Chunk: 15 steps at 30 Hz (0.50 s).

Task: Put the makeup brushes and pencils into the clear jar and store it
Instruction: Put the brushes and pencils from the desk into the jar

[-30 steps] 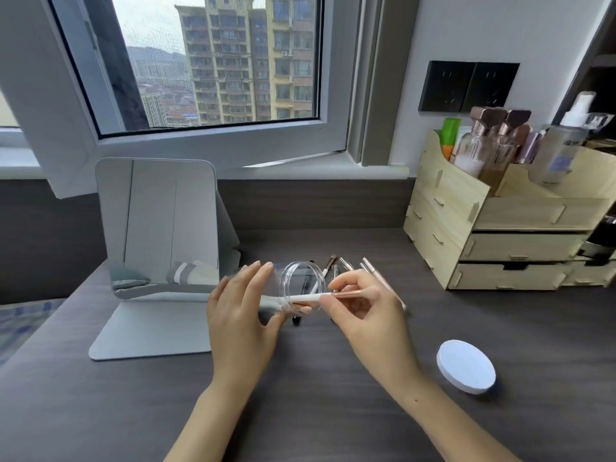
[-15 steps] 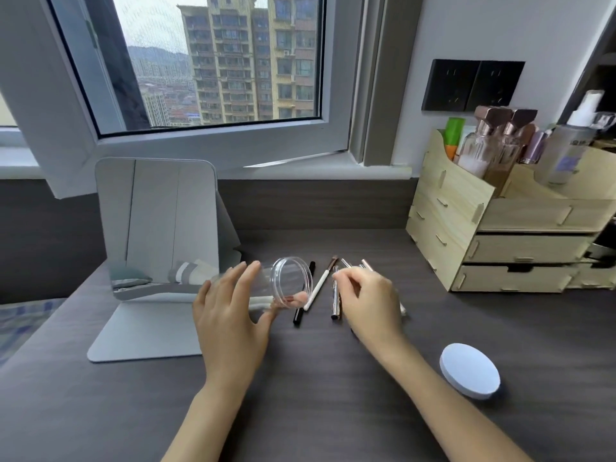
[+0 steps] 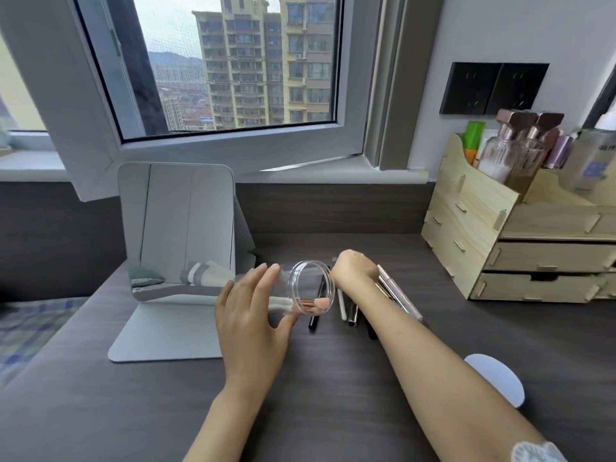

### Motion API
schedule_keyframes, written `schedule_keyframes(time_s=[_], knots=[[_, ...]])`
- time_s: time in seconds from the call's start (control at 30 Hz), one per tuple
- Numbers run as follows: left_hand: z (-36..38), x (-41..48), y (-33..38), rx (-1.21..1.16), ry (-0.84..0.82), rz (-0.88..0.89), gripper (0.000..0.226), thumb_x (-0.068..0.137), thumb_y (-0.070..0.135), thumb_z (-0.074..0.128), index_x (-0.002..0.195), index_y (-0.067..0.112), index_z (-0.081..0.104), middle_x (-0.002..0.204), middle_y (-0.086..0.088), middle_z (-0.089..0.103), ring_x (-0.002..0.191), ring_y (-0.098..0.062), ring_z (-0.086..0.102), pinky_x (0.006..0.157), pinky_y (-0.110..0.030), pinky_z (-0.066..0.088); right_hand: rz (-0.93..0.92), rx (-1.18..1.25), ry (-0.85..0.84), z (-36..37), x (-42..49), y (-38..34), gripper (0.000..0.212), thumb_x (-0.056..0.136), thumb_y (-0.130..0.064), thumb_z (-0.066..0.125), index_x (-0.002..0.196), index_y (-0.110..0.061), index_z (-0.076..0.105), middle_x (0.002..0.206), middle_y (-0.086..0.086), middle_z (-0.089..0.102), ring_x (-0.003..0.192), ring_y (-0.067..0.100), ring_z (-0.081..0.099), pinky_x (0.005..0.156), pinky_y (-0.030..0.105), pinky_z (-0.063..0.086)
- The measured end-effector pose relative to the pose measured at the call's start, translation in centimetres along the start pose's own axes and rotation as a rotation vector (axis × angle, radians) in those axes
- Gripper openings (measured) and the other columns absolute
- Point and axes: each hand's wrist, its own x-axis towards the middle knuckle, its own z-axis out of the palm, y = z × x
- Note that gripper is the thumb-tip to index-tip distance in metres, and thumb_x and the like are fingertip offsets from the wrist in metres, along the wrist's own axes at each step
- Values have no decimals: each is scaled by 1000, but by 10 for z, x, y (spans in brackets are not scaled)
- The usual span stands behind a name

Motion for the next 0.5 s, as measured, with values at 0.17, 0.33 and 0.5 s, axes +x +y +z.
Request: schedule_keyframes(time_s=[0.17,0.33,0.5], knots=[[0,0,0,-13,1,-5,76,58,19,87,123,20,48,122,-6,63,115,-19,54,97,-51,41,-36,605,51,-26,-14,18,19,82,-17,51,70,-4,60,76,15,63,67,31,62,59,31,42],[3,-1,1,-20,8,-16,75,58,25,88,122,19,50,121,-4,63,114,-17,55,98,-50,41,-267,1298,286,-78,-88,55,20,86,-3,43,67,-11,46,55,7,53,31,12,43,31,19,34],[3,-1,4,-26,14,6,74,58,25,88,122,19,51,121,-4,64,113,-15,54,97,-50,42,-559,1301,379,-71,-148,67,20,85,-6,57,71,-20,56,53,-2,55,42,10,49,41,17,40]])
